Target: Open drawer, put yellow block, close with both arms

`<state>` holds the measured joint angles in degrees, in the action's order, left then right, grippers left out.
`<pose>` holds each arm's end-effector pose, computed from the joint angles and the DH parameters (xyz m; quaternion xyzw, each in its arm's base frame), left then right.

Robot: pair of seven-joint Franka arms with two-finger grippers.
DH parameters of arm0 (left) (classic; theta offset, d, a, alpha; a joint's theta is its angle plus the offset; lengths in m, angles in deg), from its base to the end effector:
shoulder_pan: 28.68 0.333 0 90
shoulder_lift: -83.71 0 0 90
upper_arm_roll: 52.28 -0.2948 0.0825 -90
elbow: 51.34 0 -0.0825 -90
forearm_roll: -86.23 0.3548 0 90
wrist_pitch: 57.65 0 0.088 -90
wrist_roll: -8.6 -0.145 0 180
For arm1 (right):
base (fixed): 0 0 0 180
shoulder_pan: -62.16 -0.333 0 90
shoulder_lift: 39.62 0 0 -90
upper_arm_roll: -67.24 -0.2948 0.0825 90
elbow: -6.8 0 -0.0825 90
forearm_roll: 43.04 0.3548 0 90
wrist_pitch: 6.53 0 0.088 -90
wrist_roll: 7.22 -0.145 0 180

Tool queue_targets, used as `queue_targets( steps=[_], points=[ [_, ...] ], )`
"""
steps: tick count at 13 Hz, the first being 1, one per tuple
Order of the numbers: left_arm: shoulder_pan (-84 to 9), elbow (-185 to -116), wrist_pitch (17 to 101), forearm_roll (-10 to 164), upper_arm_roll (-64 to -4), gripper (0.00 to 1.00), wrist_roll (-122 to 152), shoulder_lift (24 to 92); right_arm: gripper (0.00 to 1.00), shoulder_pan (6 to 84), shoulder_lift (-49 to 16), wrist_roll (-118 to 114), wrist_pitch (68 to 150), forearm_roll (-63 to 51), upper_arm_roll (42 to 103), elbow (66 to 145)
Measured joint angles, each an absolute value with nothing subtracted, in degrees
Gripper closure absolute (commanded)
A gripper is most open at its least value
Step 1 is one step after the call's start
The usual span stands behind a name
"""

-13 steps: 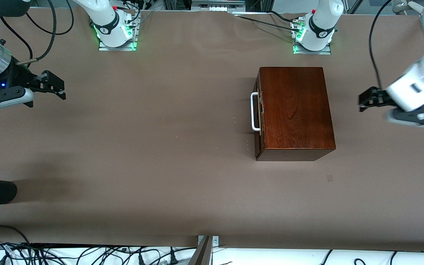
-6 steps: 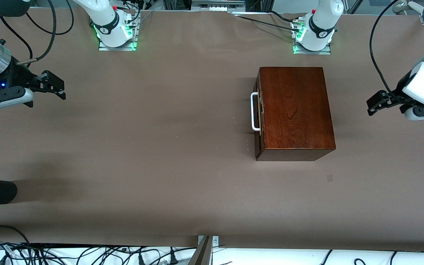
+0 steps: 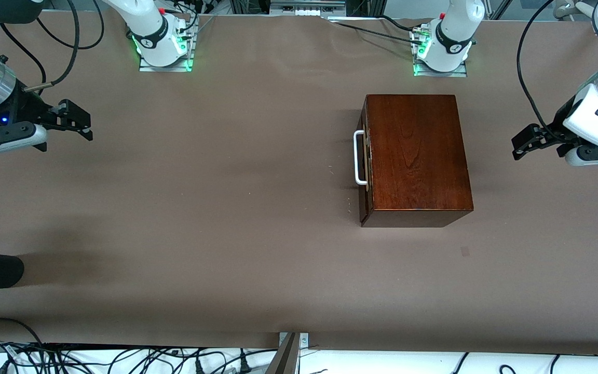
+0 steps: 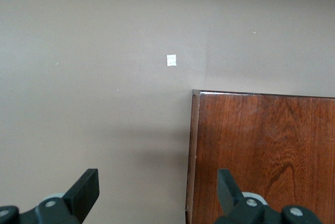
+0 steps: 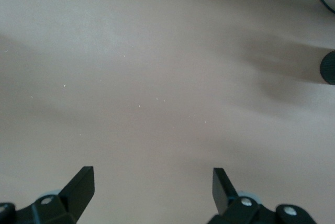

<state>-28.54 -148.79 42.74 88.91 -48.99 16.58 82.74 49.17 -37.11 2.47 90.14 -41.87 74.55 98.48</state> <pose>0.5430 -0.0238 0.5143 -0.9989 -0.0383 -0.0193 0.0208 0.5462 0.0583 0.5394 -0.9909 -0.1329 -0.0221 0.0066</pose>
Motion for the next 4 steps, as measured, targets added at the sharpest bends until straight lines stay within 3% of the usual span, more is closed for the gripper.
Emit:
queue_targets(
  steps=[4],
  points=[
    [-28.54, -148.8, 42.22, 88.73, -48.74, 0.0, 16.58, 82.75, 0.0, 49.17, -37.11, 2.47, 90.14, -41.87, 74.55, 98.48]
  ],
)
